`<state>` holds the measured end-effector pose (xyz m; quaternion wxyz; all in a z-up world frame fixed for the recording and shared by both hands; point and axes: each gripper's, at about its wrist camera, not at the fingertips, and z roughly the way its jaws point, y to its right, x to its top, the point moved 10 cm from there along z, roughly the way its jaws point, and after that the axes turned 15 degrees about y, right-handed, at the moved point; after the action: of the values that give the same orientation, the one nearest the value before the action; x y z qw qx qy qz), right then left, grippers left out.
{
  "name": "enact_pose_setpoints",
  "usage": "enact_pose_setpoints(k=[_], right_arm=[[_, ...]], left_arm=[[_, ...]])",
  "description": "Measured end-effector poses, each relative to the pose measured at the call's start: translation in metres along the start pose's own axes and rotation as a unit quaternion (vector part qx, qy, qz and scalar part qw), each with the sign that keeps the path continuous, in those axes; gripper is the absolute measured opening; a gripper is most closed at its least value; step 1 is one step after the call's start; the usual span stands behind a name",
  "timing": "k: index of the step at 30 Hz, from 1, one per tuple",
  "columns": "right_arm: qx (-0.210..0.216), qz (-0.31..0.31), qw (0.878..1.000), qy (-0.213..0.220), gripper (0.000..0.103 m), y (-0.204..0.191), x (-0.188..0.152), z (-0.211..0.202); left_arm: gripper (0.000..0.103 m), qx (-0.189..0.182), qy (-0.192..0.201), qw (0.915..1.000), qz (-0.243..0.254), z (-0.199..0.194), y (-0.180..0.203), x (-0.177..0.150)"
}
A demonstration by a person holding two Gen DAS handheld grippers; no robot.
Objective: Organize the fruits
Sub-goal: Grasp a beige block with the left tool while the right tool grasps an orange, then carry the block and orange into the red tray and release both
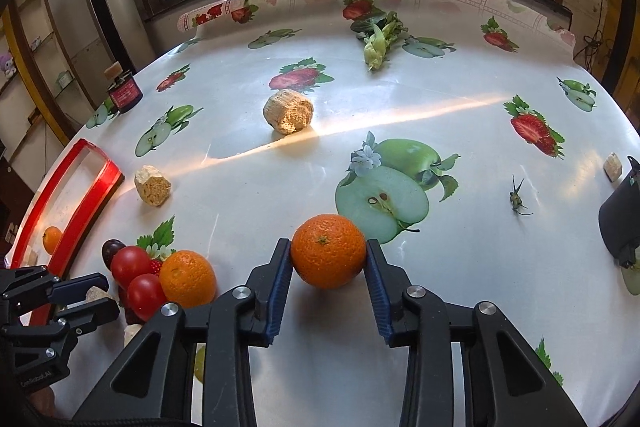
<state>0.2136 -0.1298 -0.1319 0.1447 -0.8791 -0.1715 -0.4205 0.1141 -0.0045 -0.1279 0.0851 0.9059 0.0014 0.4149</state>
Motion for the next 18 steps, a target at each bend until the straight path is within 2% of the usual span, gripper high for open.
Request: enact_pose_setpoints(k=[18], right_arm=[[0.052, -0.025, 0.998, 0.022, 0.037, -0.067, 0.002, -0.05]], left_arm=[[0.022, 0.028, 0.024, 0.999, -0.028, -0.048, -0.031, -0.007]])
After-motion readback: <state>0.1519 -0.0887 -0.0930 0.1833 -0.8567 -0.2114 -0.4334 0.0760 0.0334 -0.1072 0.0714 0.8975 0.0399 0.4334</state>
